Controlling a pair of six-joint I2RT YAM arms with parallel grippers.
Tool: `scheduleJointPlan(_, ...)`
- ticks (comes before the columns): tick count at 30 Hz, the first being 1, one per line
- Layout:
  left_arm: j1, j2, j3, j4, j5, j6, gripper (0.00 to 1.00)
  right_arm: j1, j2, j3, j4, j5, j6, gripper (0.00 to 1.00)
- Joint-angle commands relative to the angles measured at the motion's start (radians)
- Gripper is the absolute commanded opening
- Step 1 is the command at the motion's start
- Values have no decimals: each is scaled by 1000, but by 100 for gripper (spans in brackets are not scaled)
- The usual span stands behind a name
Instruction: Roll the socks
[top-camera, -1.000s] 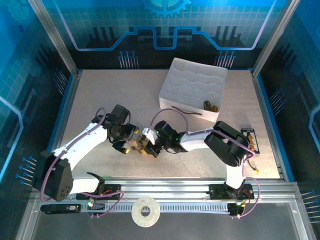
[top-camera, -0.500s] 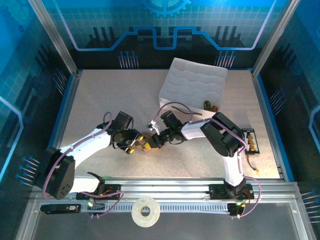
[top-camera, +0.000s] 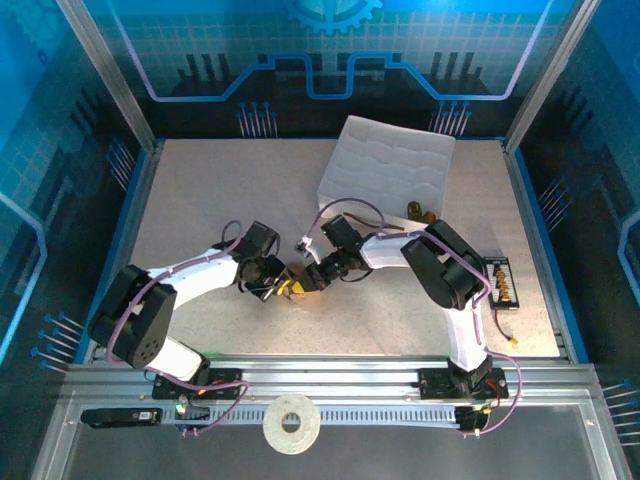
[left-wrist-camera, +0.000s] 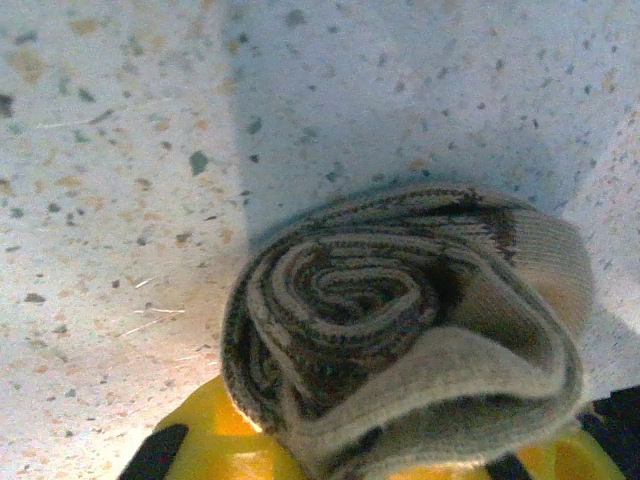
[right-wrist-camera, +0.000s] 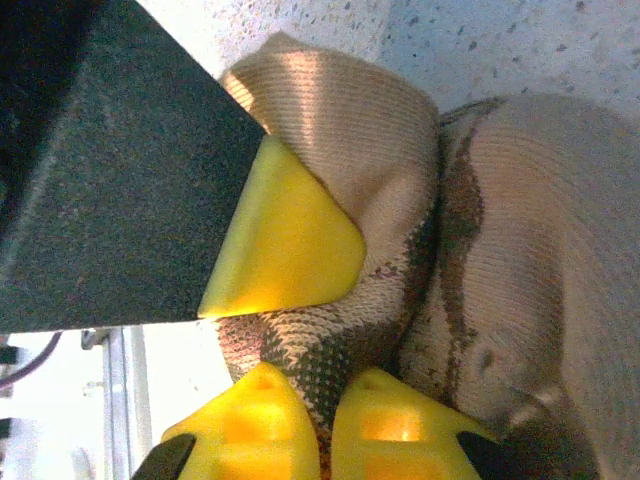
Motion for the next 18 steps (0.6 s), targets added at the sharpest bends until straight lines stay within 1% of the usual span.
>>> scheduleJointPlan(1,-13,27,-97,-247,-34,-75,0,46,-10,-42,-172,254,-175,18)
scheduleJointPlan(3,-9,-3,-122,-284,-21,-108,0,82,-117,-100,-81,293,-246,32)
scheduleJointPlan(4,-9,-17,-134,-295,-12,-125,0,106,-192,-155,5,339,-280,38)
scheduleJointPlan(6,-3,-39,-152,-303,10,-158,0,162,-330,-313,202,447,-353,50)
scheduleJointPlan(7,1,-46,-157,-305,22,-169,0,193,-392,-383,315,516,-383,59)
scheduleJointPlan(8,9,-46,-155,-311,34,-175,0,225,-437,-427,382,582,-410,65)
scheduleJointPlan(9,17,-40,-150,-317,44,-174,0,253,-456,-440,393,631,-435,66)
scheduleJointPlan(11,39,-20,-124,-353,53,-155,0,320,-472,-436,362,724,-499,67)
scheduleJointPlan(13,60,13,-93,-378,57,-123,0,391,-466,-447,392,831,-566,68)
scheduleJointPlan(16,82,68,-41,-411,59,-75,0,459,-430,-424,425,948,-624,69)
scheduleJointPlan(18,86,97,-11,-426,58,-55,0,477,-401,-390,418,980,-645,68)
